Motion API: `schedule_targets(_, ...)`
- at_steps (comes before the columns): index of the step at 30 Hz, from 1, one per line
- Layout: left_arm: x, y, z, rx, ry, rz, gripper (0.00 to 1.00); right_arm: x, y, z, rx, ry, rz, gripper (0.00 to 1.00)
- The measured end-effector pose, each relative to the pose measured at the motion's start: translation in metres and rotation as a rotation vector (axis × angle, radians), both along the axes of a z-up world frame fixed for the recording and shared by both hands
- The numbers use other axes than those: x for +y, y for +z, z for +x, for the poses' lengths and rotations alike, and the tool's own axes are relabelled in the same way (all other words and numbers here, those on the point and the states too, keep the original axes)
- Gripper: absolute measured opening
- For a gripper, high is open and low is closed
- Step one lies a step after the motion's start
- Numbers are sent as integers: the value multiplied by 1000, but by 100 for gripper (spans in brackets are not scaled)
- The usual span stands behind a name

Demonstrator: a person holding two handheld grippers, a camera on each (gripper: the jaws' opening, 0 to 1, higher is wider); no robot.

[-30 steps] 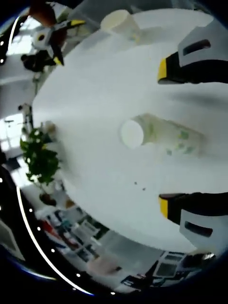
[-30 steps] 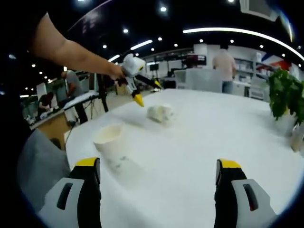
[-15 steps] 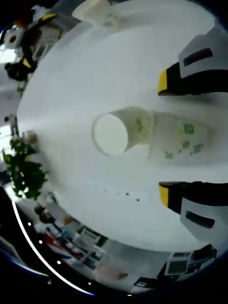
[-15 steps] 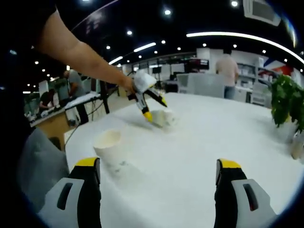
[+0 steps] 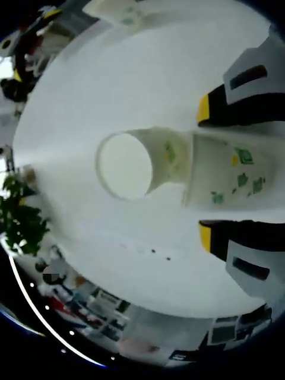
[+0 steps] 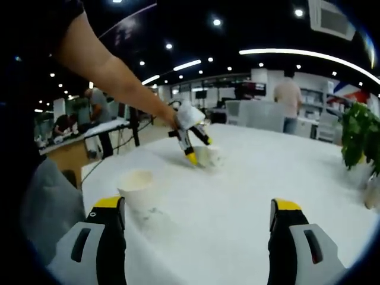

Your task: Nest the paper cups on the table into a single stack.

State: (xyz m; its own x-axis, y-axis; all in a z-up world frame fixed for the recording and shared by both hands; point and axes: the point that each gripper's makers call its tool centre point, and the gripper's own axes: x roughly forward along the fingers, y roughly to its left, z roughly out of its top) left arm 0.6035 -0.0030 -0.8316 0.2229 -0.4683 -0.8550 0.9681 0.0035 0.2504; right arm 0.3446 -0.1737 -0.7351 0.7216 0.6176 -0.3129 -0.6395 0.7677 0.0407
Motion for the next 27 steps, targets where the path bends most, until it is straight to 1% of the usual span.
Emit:
schedule_targets(3,1,-4,0,17,11,7,59,0,-1,-1,1,-7,3,100)
schedule_targets(4,1,-5,-2,17,10,11,59,0,-2,-1,3,-8,1,100)
schedule_targets(6,3,-9,-4,18,5,32,54,0,-3,-2,9,-12,-2,100)
schedule_targets(10,4,-11,-4,17,11,41,48,-5,-5,-6,26,-27,9,100)
schedule_targets(12,5,-11,-3,9,23,40,48,-7,-8,-7,38,-30,8,100)
schedule_targets(17,6,-10,-1,13,60,23,47,-6,-9,-8,45,-34,6,100)
schedule_targets(24,9,-5,3,20,104,-1,44,-5,-4,-3,43,-42,21,100)
schedule_targets(26,7,-1,3,25,119,-22,44,-4,-4,-1,45,-40,19,100)
schedule_targets(27,6,2,3,38,139,-42,44,-3,-4,-2,44,-40,21,100)
